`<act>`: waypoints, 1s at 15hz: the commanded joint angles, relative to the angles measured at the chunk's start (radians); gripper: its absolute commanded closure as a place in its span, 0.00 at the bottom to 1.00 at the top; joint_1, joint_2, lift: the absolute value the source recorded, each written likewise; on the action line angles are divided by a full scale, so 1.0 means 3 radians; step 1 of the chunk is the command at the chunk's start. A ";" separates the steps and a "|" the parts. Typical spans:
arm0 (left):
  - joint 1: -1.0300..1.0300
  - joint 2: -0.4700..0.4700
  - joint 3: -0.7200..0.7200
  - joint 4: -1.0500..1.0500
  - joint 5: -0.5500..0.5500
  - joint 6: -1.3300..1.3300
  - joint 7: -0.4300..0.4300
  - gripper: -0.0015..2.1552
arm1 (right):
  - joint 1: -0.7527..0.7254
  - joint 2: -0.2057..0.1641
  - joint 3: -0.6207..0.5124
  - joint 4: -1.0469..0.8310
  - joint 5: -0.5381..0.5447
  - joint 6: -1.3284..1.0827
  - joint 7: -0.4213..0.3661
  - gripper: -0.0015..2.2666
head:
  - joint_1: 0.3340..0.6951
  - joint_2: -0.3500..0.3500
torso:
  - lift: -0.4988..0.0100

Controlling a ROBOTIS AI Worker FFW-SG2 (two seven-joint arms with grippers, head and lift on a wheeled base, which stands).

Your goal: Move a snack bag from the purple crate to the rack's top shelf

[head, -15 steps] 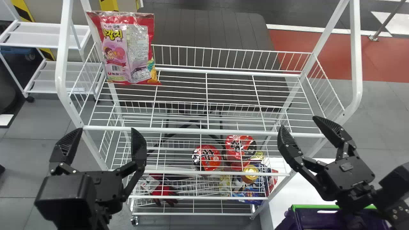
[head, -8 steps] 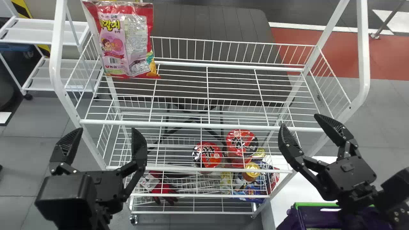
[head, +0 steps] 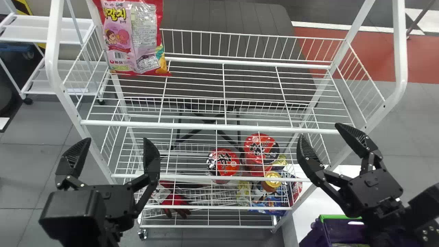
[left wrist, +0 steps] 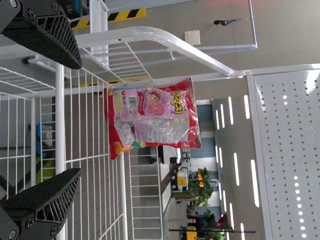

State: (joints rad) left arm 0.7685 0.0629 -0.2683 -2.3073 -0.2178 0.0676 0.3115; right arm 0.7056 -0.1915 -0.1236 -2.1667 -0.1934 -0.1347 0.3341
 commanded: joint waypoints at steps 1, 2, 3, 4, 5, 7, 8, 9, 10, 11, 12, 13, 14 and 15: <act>0.0005 0.0000 -0.0006 0.0001 0.0000 -0.0013 0.0000 0.04 | 0.0000 -0.0016 -0.0002 0.0028 0.0001 -0.0024 0.0006 0.10 | 1.00 0.37 | 0.76; 0.0005 0.0000 -0.0006 0.0001 0.0000 -0.0013 0.0000 0.04 | 0.0000 -0.0016 -0.0002 0.0033 0.0001 -0.0024 0.0006 0.10 | 1.00 0.37 | 0.76; 0.0005 0.0000 -0.0006 0.0001 0.0000 -0.0013 0.0000 0.04 | 0.0000 -0.0021 -0.0002 0.0038 0.0001 -0.0034 0.0006 0.10 | 1.00 0.37 | 0.75; 0.0005 0.0000 -0.0006 0.0001 -0.0005 -0.0013 0.0005 0.04 | 0.0000 -0.0021 -0.0002 0.0043 0.0001 -0.0044 0.0006 0.10 | 1.00 0.37 | 0.74; 0.0005 0.0000 -0.0006 0.0001 -0.0010 -0.0013 0.0005 0.04 | -0.0005 -0.0027 -0.0002 0.0053 0.0001 -0.0044 0.0006 0.10 | 1.00 0.37 | 0.73; 0.0010 0.0000 -0.0006 0.0001 -0.0021 -0.0013 0.0005 0.04 | -0.0010 -0.0021 0.0008 0.0064 0.0001 -0.0044 0.0037 0.10 | 1.00 0.37 | 0.72; 0.0010 0.0005 -0.0006 0.0001 -0.0021 -0.0013 0.0005 0.04 | -0.0010 -0.0021 0.0008 0.0064 0.0001 -0.0044 0.0037 0.10 | 1.00 0.37 | 0.71; 0.0010 0.0005 -0.0006 0.0001 -0.0021 -0.0013 0.0005 0.04 | -0.0010 -0.0021 0.0008 0.0064 0.0001 -0.0044 0.0042 0.10 | 1.00 0.37 | 0.70; 0.0010 0.0000 -0.0006 0.0001 -0.0021 -0.0023 0.0010 0.04 | -0.0010 -0.0021 0.0008 0.0064 0.0001 -0.0044 0.0047 0.10 | 1.00 0.37 | 0.69; 0.0010 0.0000 -0.0006 0.0001 -0.0021 -0.0023 0.0010 0.04 | -0.0015 -0.0021 0.0013 0.0074 0.0001 -0.0044 0.0047 0.10 | 1.00 0.37 | 0.68; 0.0010 0.0005 -0.0006 0.0001 -0.0021 -0.0023 0.0010 0.04 | -0.0020 -0.0021 0.0013 0.0079 0.0001 -0.0044 0.0047 0.09 | 1.00 0.37 | 0.68; 0.0010 0.0000 -0.0006 0.0001 -0.0021 -0.0023 0.0010 0.04 | -0.0020 -0.0021 0.0018 0.0084 0.0006 -0.0044 0.0052 0.09 | 1.00 0.37 | 0.67; 0.0010 0.0005 -0.0006 0.0001 -0.0021 -0.0023 0.0010 0.04 | -0.0020 -0.0021 0.0018 0.0084 0.0006 -0.0044 0.0052 0.09 | 1.00 0.38 | 0.66; 0.0010 0.0005 -0.0006 0.0001 -0.0021 -0.0023 0.0010 0.04 | -0.0020 -0.0021 0.0018 0.0089 0.0001 -0.0054 0.0047 0.09 | 1.00 0.38 | 0.65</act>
State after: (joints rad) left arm 0.7716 0.0639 -0.2700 -2.3071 -0.2240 0.0607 0.3145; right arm 0.6996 -0.1979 -0.1183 -2.1412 -0.1922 -0.1486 0.3491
